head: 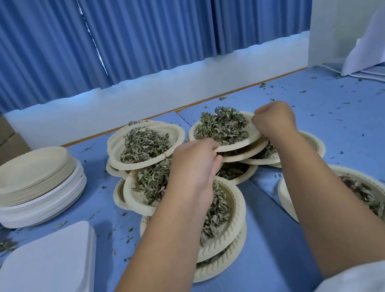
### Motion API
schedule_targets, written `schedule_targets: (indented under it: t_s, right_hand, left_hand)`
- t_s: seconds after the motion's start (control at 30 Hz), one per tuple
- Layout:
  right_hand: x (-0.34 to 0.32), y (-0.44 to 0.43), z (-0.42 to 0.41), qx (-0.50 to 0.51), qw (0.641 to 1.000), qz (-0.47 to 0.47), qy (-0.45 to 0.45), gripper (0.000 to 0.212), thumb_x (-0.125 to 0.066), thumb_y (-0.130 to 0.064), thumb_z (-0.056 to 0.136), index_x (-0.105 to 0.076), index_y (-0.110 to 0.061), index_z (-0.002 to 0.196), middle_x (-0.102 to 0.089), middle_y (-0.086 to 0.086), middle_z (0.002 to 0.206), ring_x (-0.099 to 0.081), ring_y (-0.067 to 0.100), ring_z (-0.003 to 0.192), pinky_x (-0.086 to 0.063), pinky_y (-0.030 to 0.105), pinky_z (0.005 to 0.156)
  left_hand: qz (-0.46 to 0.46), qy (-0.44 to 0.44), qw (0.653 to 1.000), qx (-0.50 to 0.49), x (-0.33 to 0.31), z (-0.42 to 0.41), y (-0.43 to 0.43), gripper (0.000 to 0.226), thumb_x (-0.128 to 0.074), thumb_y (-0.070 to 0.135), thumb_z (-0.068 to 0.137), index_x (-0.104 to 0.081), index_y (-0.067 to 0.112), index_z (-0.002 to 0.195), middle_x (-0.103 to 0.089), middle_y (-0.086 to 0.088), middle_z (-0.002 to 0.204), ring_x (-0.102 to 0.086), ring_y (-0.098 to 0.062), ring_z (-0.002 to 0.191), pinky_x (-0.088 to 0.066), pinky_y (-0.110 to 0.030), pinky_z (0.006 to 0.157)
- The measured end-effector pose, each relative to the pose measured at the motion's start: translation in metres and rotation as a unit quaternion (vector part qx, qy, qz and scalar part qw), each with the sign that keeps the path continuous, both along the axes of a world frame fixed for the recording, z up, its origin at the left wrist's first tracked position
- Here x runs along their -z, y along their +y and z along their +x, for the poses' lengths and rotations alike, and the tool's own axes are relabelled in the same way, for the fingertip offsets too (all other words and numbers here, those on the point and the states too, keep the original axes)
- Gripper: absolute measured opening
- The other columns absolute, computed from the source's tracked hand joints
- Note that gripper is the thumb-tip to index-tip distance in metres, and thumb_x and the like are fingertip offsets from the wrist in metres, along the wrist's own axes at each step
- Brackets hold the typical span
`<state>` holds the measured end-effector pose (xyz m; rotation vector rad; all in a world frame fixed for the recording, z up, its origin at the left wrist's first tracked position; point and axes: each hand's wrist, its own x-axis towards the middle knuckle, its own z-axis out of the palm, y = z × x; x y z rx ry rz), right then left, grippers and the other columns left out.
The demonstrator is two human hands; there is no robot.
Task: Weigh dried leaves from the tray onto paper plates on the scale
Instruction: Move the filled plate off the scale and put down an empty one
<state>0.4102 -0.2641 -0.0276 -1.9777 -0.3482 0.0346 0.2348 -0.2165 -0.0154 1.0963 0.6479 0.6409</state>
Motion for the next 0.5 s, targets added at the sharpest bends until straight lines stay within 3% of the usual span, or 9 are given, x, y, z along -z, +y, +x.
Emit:
schedule_targets:
  t_s: [0.07, 0.1, 0.13, 0.17, 0.23, 0.3, 0.33, 0.4, 0.5]
  right_hand:
    - [0.001, -0.001, 0.0, 0.008, 1.0, -0.011, -0.006, 0.039, -0.052, -0.001, 0.084, -0.058, 0.007, 0.121, -0.06, 0.027, 0.119, -0.054, 0.031, 0.114, -0.055, 0.051, 0.083]
    - [0.001, -0.001, -0.001, 0.008, 1.0, -0.016, -0.012, 0.035, -0.052, -0.003, 0.084, -0.063, 0.007, 0.116, -0.065, 0.026, 0.11, -0.061, 0.038, 0.105, -0.053, 0.054, 0.085]
    - [0.001, -0.002, -0.002, 0.006, 1.0, -0.02, -0.021, 0.026, -0.053, -0.005, 0.084, -0.069, 0.006, 0.101, -0.068, 0.022, 0.09, -0.065, 0.039, 0.085, -0.056, 0.045, 0.069]
    - [0.001, -0.002, -0.004, 0.009, 0.999, -0.023, -0.031, 0.018, -0.052, -0.006, 0.084, -0.068, -0.003, 0.075, -0.06, 0.012, 0.064, -0.056, 0.031, 0.06, -0.047, 0.033, 0.053]
    - [0.005, -0.001, -0.001, 0.012, 0.999, -0.028, -0.034, 0.037, -0.051, -0.007, 0.084, -0.036, -0.017, 0.052, -0.028, -0.002, 0.049, -0.025, 0.018, 0.046, -0.02, 0.026, 0.046]
    - [0.004, -0.002, -0.002, 0.018, 0.998, -0.028, -0.046, 0.037, -0.051, -0.009, 0.085, -0.033, -0.02, 0.054, -0.029, -0.003, 0.053, -0.025, 0.018, 0.051, -0.021, 0.026, 0.049]
    - [0.001, -0.001, -0.003, 0.025, 0.998, -0.026, -0.048, 0.029, -0.051, -0.012, 0.087, -0.046, -0.02, 0.06, -0.041, -0.001, 0.06, -0.037, 0.02, 0.058, -0.032, 0.027, 0.053]
    - [-0.002, 0.0, -0.006, 0.043, 0.997, -0.016, -0.067, 0.018, -0.051, -0.019, 0.09, -0.067, -0.016, 0.098, -0.064, 0.001, 0.097, -0.056, 0.028, 0.094, -0.048, 0.035, 0.077]
    - [-0.012, 0.006, -0.015, 0.081, 0.99, 0.015, -0.115, 0.028, -0.049, -0.022, 0.092, -0.065, -0.017, 0.115, -0.063, 0.007, 0.117, -0.05, 0.033, 0.116, -0.045, 0.034, 0.081]
  left_hand:
    - [-0.003, 0.0, 1.0, 0.0, -0.001, 0.0, -0.001, 0.014, -0.055, -0.005, 0.087, -0.053, 0.006, 0.079, -0.054, -0.018, 0.103, -0.058, -0.023, 0.099, -0.051, -0.036, 0.095]
    - [-0.004, 0.0, 1.0, -0.002, -0.001, 0.001, -0.002, 0.016, -0.056, -0.005, 0.087, -0.052, 0.007, 0.078, -0.055, -0.018, 0.106, -0.059, -0.026, 0.104, -0.051, -0.036, 0.095]
    - [-0.005, 0.002, 1.0, -0.004, -0.003, 0.0, -0.003, 0.018, -0.056, -0.005, 0.087, -0.051, 0.009, 0.076, -0.055, -0.018, 0.106, -0.059, -0.028, 0.109, -0.051, -0.036, 0.095]
    - [-0.006, 0.002, 1.0, -0.005, -0.003, 0.0, -0.004, 0.02, -0.056, -0.005, 0.087, -0.05, 0.01, 0.075, -0.054, -0.018, 0.104, -0.059, -0.028, 0.111, -0.051, -0.036, 0.096]
    - [-0.008, 0.005, 1.0, -0.004, -0.003, 0.0, -0.005, 0.022, -0.056, -0.005, 0.087, -0.049, 0.012, 0.074, -0.055, -0.017, 0.104, -0.059, -0.027, 0.111, -0.05, -0.035, 0.096]
    - [-0.01, 0.003, 1.0, -0.003, -0.004, 0.0, -0.005, 0.02, -0.057, -0.004, 0.087, -0.051, 0.011, 0.076, -0.056, -0.019, 0.11, -0.059, -0.025, 0.109, -0.05, -0.035, 0.096]
    - [-0.01, 0.004, 1.0, -0.004, -0.004, -0.001, -0.005, 0.018, -0.057, -0.003, 0.087, -0.052, 0.01, 0.077, -0.056, -0.02, 0.112, -0.06, -0.025, 0.108, -0.051, -0.034, 0.096]
    - [-0.009, 0.009, 1.0, -0.005, -0.004, -0.002, -0.004, 0.015, -0.057, -0.002, 0.087, -0.053, 0.009, 0.078, -0.057, -0.019, 0.109, -0.062, -0.024, 0.103, -0.052, -0.032, 0.093]
    - [-0.007, -0.009, 1.0, -0.012, -0.006, -0.005, -0.002, 0.02, -0.056, -0.003, 0.087, -0.051, 0.008, 0.072, -0.053, -0.012, 0.09, -0.06, -0.022, 0.092, -0.054, -0.031, 0.09]
